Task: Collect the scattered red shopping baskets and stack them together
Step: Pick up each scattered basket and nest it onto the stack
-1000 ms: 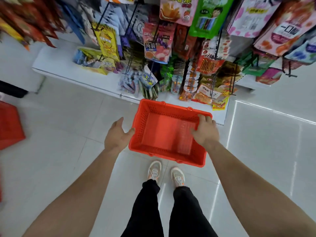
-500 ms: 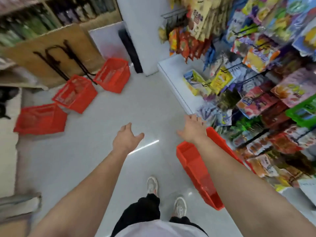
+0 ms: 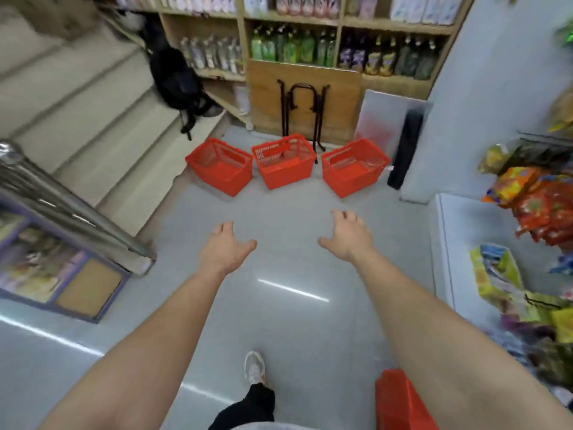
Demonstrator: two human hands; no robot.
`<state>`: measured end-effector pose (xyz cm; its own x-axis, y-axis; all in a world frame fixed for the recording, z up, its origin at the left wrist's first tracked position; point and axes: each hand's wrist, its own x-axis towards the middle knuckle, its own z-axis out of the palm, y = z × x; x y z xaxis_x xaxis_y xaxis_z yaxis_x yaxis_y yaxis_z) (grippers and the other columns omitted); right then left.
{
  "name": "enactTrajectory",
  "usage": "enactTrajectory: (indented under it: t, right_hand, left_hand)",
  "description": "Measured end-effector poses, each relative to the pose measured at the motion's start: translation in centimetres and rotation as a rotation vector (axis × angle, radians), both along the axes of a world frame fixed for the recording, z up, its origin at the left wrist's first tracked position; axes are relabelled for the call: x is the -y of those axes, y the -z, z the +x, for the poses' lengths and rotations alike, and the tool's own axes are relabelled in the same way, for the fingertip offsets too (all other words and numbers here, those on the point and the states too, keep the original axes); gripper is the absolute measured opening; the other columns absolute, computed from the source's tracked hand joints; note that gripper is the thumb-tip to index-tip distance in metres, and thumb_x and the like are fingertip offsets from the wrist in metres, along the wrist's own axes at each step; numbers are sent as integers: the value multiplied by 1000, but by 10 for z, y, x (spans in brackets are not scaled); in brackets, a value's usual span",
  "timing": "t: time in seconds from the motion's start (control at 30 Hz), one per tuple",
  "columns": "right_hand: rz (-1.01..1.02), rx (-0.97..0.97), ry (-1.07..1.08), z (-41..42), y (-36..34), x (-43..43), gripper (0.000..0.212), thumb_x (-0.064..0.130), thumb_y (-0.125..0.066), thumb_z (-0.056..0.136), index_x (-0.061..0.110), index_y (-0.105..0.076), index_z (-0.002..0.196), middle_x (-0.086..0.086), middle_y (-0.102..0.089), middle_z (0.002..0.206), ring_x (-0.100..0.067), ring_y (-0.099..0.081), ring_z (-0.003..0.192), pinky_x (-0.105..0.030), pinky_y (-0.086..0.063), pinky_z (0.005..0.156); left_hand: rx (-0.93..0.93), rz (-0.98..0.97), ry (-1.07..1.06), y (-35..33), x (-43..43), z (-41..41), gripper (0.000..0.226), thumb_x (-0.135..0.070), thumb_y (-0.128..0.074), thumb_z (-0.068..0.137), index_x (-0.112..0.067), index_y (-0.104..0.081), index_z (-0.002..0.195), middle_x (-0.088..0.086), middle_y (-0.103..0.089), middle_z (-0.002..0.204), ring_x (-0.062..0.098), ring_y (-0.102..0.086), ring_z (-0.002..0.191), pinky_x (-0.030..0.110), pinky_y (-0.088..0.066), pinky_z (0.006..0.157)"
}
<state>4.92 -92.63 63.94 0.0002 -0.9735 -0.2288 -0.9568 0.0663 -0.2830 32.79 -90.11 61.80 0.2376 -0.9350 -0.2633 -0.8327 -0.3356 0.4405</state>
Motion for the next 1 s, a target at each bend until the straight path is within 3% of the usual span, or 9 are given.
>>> enactTrajectory:
  t: [0.4,0.83,1.0]
  right_hand:
    - [-6,-3,-89,194,-28,232,84,56,-66,79,24,-30,148,-8,-36,145,-34,-35,132,-46,-37,102]
    - [20,38,-139,311,-1,503,75,52,-66,81,24,-35,143,-9,-39,140,-35,-37,129,-48,-37,101]
    - [74,56,-155,348,5,628,78,54,-64,81,23,-33,145,-11,-39,141,-36,-37,130,-48,-36,103]
  left_hand:
    - [106,-45,-109,-34,182,201,94,-63,-63,81,-16,-28,155,11,-39,153,32,-41,138,42,-37,108]
    - [94,-52,-161,-6,443,312,93,-62,-61,81,-16,-27,155,9,-36,156,30,-38,141,43,-36,112]
    - [76,36,-243,5,555,356,94,-63,-59,82,-19,-24,156,6,-32,159,28,-36,142,44,-36,111]
